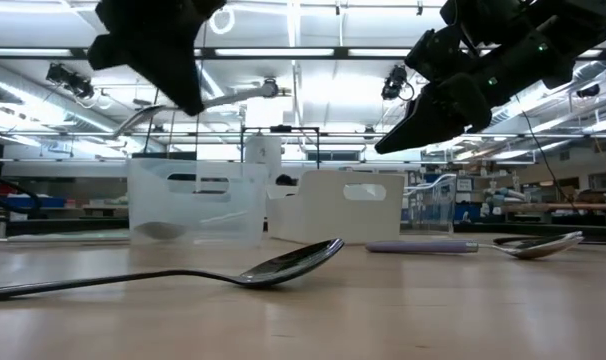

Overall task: Sort silverware by color (type)
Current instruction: Put the white-green patterned spoon into the bottom transparent bin, then put the black spoon into the top transparent bin

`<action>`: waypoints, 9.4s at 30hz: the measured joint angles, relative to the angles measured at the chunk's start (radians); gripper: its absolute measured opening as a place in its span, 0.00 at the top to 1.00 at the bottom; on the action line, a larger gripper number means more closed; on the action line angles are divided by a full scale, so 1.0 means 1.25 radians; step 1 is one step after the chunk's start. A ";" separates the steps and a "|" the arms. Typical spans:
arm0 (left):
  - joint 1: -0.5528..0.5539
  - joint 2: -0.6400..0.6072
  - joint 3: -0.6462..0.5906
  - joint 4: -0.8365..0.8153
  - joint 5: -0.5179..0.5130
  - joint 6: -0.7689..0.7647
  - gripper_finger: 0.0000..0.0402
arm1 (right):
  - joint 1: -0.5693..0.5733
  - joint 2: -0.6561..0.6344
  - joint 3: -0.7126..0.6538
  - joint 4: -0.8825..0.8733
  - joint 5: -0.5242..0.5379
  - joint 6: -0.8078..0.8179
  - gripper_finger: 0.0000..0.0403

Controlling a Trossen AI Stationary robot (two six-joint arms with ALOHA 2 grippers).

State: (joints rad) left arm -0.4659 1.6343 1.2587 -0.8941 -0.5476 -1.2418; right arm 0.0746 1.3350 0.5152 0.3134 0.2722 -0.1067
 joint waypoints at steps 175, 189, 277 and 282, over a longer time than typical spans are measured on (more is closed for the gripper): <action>-0.106 0.339 0.083 0.297 0.211 0.250 0.53 | 0.072 0.016 0.016 -0.069 -0.010 0.037 0.68; -0.096 0.345 0.085 0.239 0.226 0.346 0.79 | 0.095 0.016 0.016 -0.074 -0.006 0.046 0.68; 0.221 0.095 -0.175 1.350 0.083 1.254 0.98 | -0.026 -0.244 -0.002 0.036 -0.247 -0.081 0.54; 0.232 0.107 -0.175 1.399 0.113 1.275 0.98 | -0.026 -0.192 -0.002 0.091 -0.255 -0.110 0.54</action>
State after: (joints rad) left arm -0.1756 1.7676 1.0401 0.8548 -0.4067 0.3519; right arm 0.0425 1.0952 0.5121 0.4273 -0.0459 -0.2439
